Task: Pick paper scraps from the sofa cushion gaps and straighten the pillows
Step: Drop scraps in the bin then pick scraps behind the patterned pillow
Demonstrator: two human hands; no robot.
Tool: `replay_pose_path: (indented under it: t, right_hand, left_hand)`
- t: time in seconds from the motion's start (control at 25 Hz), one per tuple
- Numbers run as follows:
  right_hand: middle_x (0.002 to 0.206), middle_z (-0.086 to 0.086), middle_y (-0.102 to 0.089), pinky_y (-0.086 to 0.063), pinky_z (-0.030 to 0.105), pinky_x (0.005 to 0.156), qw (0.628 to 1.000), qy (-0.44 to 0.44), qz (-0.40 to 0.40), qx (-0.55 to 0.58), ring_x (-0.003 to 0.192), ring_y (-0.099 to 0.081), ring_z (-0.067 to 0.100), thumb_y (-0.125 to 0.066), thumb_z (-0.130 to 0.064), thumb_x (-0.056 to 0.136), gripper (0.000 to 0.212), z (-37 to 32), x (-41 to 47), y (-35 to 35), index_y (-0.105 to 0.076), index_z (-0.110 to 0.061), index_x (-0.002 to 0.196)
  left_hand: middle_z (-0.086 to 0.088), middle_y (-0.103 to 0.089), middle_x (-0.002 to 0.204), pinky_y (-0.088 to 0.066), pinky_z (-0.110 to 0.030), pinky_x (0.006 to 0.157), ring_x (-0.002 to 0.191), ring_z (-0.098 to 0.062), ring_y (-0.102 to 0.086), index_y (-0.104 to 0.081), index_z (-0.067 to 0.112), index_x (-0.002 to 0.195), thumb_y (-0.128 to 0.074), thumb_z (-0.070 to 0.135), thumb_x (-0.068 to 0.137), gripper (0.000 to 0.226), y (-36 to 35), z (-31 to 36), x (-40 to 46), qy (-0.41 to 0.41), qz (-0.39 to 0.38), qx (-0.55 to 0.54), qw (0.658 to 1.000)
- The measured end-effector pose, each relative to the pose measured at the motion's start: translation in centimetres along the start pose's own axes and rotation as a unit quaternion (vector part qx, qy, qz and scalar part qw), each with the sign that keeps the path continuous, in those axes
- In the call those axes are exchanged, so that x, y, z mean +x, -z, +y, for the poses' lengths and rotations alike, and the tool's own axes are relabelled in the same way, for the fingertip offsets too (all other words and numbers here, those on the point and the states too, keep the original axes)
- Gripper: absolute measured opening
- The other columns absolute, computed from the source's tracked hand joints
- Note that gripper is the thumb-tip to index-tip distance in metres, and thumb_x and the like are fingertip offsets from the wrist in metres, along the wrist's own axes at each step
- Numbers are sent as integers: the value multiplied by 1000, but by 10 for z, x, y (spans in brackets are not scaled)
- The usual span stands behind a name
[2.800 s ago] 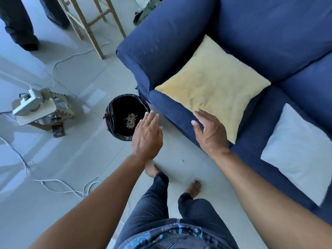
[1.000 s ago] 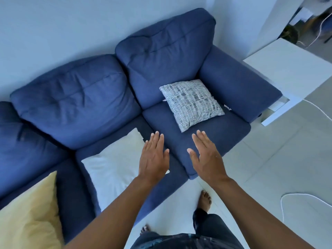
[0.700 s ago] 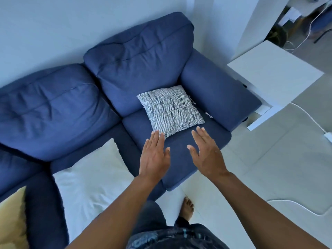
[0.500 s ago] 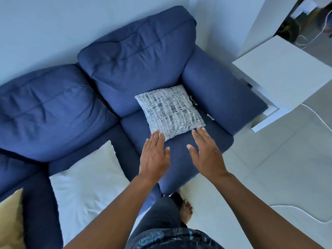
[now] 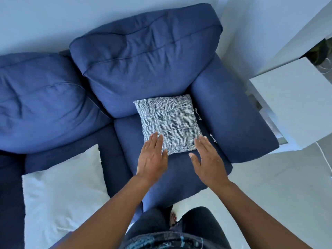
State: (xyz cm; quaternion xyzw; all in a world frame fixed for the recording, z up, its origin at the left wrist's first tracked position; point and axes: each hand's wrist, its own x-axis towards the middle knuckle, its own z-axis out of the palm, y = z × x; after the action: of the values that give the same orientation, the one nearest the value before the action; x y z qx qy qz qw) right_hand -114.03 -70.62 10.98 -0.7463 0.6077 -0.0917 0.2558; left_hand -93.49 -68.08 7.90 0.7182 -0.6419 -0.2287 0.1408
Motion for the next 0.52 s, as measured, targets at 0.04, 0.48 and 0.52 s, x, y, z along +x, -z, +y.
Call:
replay_pose_path:
  t: [0.04, 0.48, 0.52]
  right_hand:
    - [162, 6, -33, -31, 46, 121, 1000, -4, -10, 5, 152, -25, 21, -58, -29, 100, 55, 3, 14, -3, -42, -13, 150]
    - [165, 5, -24, -20, 32, 122, 988, 15, -155, -17, 154, -17, 18, -52, -32, 102, 59, 55, 152, -62, -32, -14, 155]
    - [165, 6, -24, -18, 31, 122, 985, 20, -169, -22, 154, -17, 19, -52, -33, 102, 60, 61, 164, -70, -32, -13, 155]
  left_hand:
    - [-16, -25, 162, -18, -42, 124, 151, -29, -21, -32, 4, 152, -51, 21, 100, 58, 0, -4, 10, 12, -1, 0, 1000]
    - [-14, -16, 165, -32, -43, 118, 150, -29, -23, -26, 13, 155, -52, 30, 101, 63, -40, -38, 90, 169, -12, -7, 985]
    - [-14, -17, 164, -34, -44, 117, 149, -30, -24, -27, 13, 155, -53, 31, 100, 63, -48, -40, 98, 181, -12, -9, 983]
